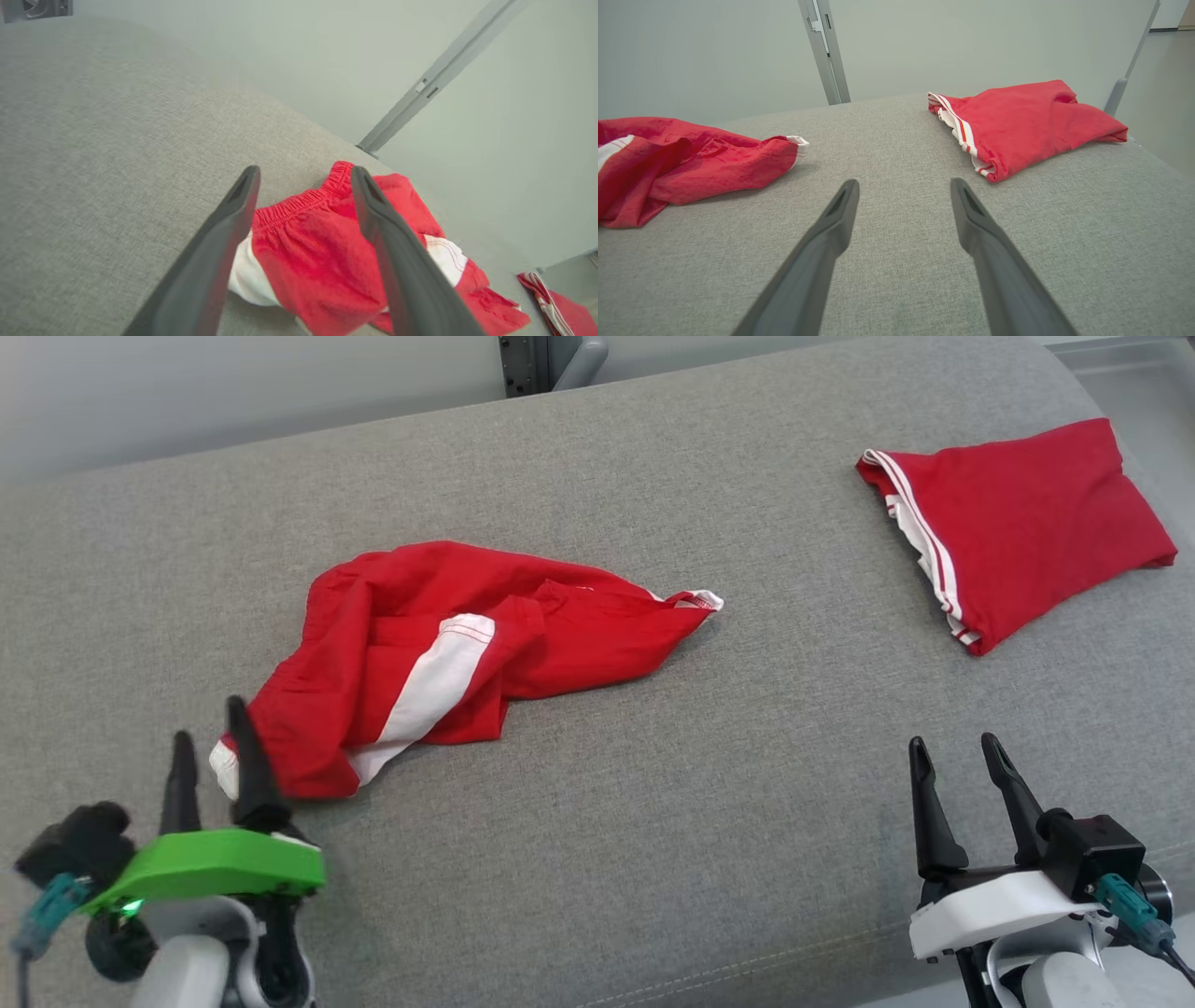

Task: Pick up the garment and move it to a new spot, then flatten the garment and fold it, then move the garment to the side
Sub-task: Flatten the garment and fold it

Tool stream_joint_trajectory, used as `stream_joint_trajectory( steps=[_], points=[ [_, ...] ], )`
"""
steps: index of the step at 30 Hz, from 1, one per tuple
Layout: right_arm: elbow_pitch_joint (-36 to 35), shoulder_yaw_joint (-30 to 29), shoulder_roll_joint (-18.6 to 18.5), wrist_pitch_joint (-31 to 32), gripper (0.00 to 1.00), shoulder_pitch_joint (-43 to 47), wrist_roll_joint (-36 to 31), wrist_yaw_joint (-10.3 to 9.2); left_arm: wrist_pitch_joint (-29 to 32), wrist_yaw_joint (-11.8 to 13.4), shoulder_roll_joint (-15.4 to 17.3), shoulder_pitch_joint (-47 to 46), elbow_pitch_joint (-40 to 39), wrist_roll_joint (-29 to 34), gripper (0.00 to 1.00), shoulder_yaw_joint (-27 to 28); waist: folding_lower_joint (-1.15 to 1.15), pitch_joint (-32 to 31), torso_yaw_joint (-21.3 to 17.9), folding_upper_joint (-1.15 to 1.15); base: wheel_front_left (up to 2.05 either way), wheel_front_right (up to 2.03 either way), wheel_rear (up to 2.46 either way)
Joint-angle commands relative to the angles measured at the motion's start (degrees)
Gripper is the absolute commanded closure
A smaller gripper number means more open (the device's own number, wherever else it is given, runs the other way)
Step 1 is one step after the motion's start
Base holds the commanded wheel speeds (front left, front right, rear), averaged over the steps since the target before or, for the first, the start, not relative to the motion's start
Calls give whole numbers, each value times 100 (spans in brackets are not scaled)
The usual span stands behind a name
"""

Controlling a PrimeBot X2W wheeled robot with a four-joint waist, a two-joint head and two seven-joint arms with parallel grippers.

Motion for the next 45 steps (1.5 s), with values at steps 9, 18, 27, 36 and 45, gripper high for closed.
stream_joint_trajectory(
  steps=[9, 18, 27, 36, 45],
  points=[
    [30, 143, -6, -17, 0, -186, 86, -9, 1133, 9, 235, -887, -417, 1233, 0, -1601, 0, 96, -61, 66, 0, 0, 0],
    [39, 161, -6, -17, 0, -186, 189, -9, 2027, -443, 412, -1874, 868, 1521, 0, -2259, 0, 116, -374, 66, 0, 0, 0],
    [33, 114, -6, -17, 0, -138, 290, -9, 2382, -695, 615, -2049, 1459, 1580, 73, -2484, 0, 96, -466, 66, 0, 0, 0],
    [13, 102, -6, -17, 0, -183, 238, -9, 2248, -873, 592, -2182, 1838, 1508, 100, -2510, 0, 70, -425, 66, 0, 0, 0],
    [6, 81, -6, -17, 0, -116, 237, -9, 2119, -810, 671, -2118, 1909, 1545, 56, -2510, 0, 54, -398, 66, 0, 0, 0]
  ],
)
